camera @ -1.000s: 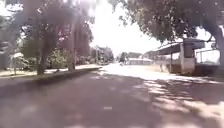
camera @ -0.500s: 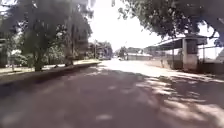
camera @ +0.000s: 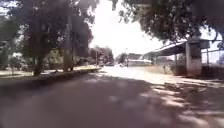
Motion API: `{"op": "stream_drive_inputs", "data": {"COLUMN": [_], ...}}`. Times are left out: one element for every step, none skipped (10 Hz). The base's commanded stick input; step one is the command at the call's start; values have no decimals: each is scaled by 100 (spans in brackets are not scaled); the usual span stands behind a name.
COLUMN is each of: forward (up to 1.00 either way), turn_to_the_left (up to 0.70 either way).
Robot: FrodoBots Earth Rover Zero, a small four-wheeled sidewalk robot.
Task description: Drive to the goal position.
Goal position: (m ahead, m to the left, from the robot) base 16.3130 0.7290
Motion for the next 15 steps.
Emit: {"op": "stream_drive_inputs", "data": {"forward": [70,70,70,70,70,70,70,70,70,70,70,70,70,70,70], "turn_to_the_left": [0,0,0,0,0,0,0,0,0,0,0,0,0,0,0]}}
